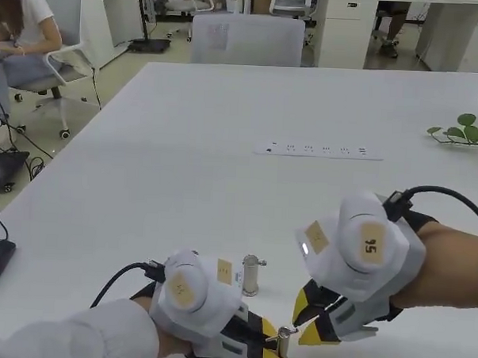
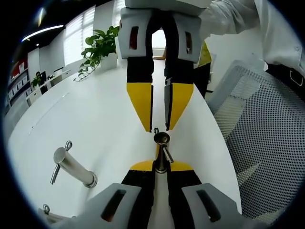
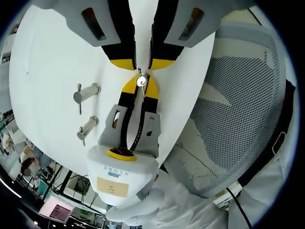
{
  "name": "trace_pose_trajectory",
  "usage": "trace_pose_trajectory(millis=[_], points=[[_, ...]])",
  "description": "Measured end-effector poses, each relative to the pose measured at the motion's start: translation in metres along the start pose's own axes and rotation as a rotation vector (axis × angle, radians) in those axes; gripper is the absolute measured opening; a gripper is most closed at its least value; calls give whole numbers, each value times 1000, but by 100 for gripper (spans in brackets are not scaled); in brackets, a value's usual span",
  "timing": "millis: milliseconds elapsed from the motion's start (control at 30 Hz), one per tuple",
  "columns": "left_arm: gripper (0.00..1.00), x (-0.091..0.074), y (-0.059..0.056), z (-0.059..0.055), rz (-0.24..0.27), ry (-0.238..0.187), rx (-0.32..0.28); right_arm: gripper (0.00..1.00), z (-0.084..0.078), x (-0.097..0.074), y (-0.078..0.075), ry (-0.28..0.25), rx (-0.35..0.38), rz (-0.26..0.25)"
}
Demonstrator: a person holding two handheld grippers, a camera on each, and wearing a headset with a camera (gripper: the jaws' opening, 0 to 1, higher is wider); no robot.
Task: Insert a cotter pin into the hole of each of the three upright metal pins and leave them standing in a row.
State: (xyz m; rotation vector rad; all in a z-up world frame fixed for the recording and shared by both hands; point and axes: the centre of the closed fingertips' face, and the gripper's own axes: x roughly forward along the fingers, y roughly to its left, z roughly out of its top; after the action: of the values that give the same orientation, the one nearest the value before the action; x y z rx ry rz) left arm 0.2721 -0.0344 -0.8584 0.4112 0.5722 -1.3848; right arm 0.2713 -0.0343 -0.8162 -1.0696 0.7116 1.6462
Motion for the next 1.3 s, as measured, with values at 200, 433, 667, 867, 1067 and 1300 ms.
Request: trace_pose_trajectory(millis=[200,433,667,867,1067,1300], points=[[9,-2,2,-1,9,-4,-30,12,-5,-3,-2,-5,22,-13],[16,-5,3,-2,22,-18,-64,12,-10,-3,-1,-10,45,-14],[21,-13,6,-1,46,-48,-89,15,-15,-3,1,-33,93,-16],[26,-24,2,3,65,-87,-105,19,-17,-1,5,-82,167,-15],[33,-38,-2,7,82,-130,-123,25,-17,4,9,-153,243,-15],[40,-61,-6,12,116,-179,-132,29,-15,6,11,-218,282,-20]])
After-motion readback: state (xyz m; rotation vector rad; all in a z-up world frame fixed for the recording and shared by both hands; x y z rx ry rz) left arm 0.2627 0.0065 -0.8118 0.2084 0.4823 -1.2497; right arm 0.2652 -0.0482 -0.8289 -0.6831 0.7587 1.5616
